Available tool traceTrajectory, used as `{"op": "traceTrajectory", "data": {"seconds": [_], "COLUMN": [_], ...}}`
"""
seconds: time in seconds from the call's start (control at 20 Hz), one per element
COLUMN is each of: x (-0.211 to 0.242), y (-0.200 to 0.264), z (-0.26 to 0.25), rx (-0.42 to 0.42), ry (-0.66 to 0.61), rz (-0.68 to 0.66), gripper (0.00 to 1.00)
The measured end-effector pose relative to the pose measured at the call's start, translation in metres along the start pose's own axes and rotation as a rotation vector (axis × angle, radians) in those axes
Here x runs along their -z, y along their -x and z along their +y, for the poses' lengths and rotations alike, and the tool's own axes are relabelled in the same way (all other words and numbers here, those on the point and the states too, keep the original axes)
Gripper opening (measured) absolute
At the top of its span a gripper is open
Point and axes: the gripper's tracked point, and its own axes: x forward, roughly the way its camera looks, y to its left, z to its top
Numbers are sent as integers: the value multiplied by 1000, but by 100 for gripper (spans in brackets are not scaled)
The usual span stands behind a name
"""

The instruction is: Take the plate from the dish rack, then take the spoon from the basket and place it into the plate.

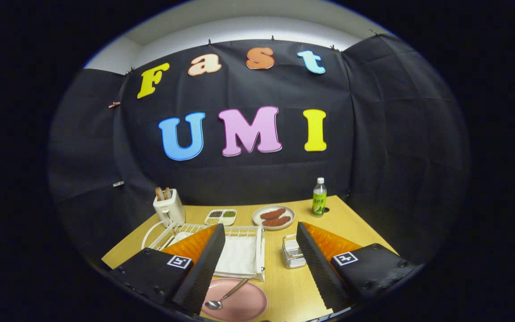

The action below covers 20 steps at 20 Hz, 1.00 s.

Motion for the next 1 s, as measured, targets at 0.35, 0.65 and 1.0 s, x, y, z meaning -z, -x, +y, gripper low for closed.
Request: {"op": "traceTrajectory", "data": {"seconds": [0.35,0.65,1.0], "x": [-49,-41,-36], "y": [41,54,46], "z": [-55,-90,-72], "rx": [142,229,193], "ry": [19,4,19], "rz": [-94,-84,-65], "gripper": [98,98,98]}}
